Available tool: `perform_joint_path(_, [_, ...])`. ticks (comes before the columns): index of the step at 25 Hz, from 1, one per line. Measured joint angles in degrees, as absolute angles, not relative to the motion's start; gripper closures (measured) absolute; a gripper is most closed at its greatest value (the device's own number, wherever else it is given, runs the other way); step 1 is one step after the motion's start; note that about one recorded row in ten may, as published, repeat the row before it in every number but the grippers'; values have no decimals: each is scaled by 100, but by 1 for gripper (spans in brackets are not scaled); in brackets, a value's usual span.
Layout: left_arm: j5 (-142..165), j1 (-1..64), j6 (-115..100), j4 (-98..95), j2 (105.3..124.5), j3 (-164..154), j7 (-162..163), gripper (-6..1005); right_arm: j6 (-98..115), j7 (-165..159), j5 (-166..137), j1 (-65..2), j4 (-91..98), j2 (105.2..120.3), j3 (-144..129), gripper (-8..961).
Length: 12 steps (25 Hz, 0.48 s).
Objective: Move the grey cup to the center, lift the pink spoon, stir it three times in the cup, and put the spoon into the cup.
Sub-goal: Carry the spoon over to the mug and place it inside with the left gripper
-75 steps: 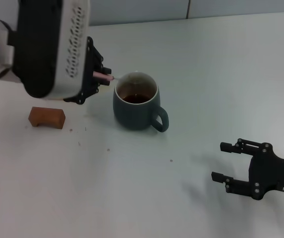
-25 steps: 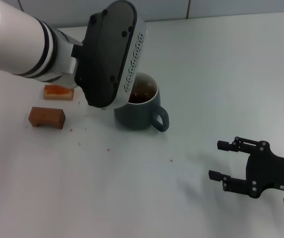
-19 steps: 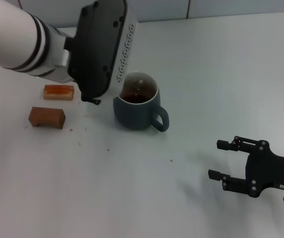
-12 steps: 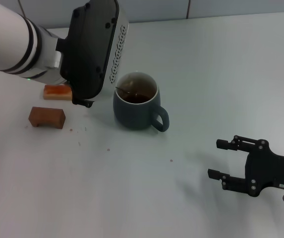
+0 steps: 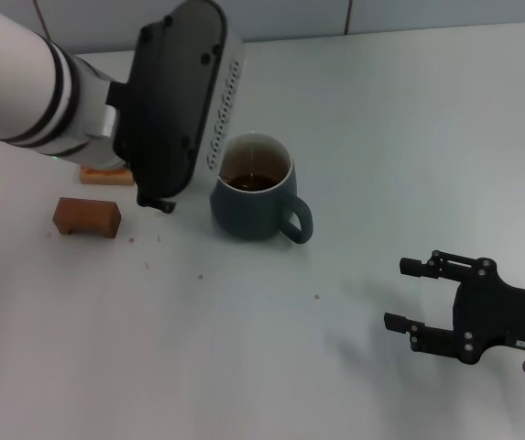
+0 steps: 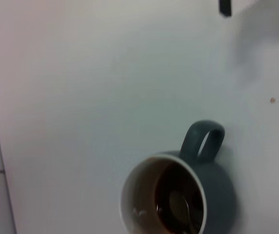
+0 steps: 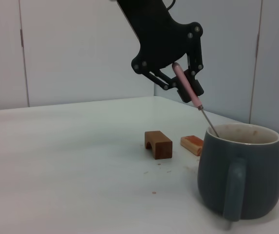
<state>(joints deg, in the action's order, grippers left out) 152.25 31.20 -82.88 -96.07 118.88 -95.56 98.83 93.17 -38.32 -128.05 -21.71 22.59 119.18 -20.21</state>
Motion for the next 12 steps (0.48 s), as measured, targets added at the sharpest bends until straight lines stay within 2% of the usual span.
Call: perform_joint_path(12, [14861, 3245, -7979, -9505, 11909, -9732, 9866, 781, 9317, -3832, -12805, -2157, 2259, 11909, -2016, 244])
